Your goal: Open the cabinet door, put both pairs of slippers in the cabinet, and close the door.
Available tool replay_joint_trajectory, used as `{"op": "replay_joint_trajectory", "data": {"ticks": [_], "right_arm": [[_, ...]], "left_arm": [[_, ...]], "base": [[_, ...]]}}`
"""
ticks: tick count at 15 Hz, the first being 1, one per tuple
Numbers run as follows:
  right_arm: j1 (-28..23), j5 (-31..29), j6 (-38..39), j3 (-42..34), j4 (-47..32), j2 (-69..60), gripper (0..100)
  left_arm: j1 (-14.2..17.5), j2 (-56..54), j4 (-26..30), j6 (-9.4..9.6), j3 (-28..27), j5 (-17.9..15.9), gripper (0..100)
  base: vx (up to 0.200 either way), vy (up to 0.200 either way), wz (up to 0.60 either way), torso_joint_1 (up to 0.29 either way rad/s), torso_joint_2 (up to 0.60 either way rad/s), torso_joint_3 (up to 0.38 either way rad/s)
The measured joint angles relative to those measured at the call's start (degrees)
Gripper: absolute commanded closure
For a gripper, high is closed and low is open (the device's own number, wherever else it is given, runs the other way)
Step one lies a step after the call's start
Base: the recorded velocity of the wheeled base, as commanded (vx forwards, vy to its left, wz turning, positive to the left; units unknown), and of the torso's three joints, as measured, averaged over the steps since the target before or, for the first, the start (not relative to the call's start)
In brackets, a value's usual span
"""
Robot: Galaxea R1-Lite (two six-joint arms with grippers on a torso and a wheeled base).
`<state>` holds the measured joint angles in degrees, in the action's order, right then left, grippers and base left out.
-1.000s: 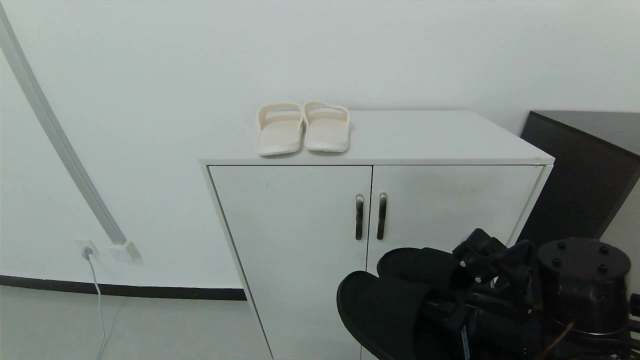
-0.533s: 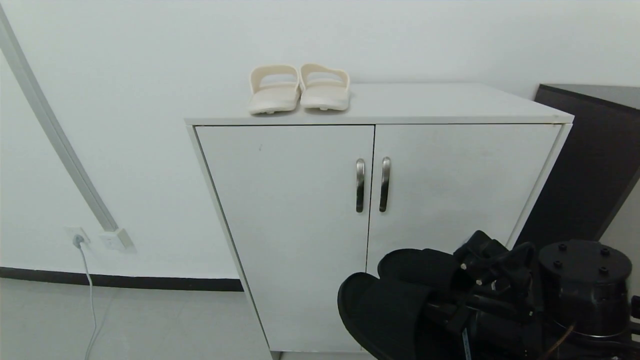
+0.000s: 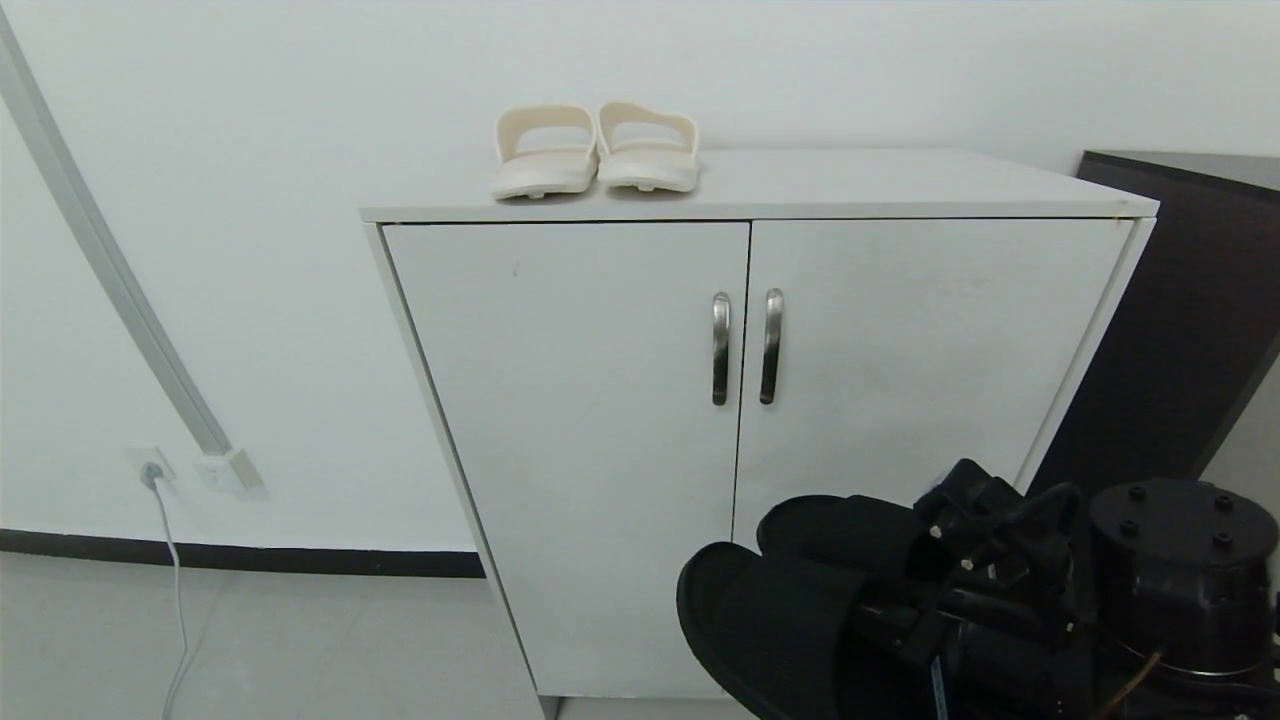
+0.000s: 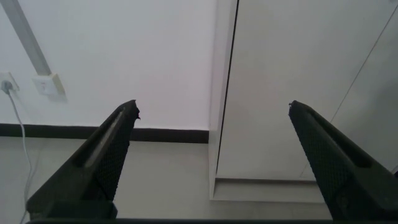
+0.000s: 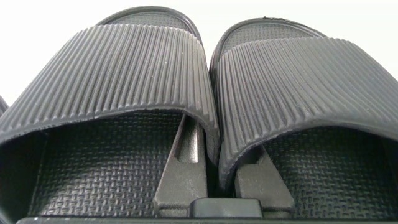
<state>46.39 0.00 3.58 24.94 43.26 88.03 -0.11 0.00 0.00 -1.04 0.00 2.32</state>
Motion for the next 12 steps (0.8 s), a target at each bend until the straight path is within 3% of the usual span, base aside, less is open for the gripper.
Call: {"op": "replay_joint_trajectory", "data": {"ticks": [6,9,10,12], "right_arm": [[0.0,0.0,-0.9,-0.6,-0.1,-0.9,100],[0.0,0.0,-0.9,-0.7,0.0,-1.1,100],[0.0,0.0,-0.9,-0.8,-0.1,-1.1,100],[0.0,0.0,-0.9,-1.0,0.0,-1.1,100]], "left_arm": [[0.0,0.0,0.2,0.49,-0.1,-0.1,0],[0.0,0.1,0.0,3.00,-0.3,0.0,0],[0.0,0.2,0.0,2.62,-0.7,-0.1,0],[-0.2,0.7,0.7,-1.65,-3.7,-1.2,0]], "base": [[0.000,0.000,0.00,-0.003,0.06,0.048],[0.000,0.000,0.00,0.000,0.06,0.031],[0.000,0.000,0.00,0.000,0.00,0.000],[0.000,0.000,0.00,0.000,0.00,0.000]]}}
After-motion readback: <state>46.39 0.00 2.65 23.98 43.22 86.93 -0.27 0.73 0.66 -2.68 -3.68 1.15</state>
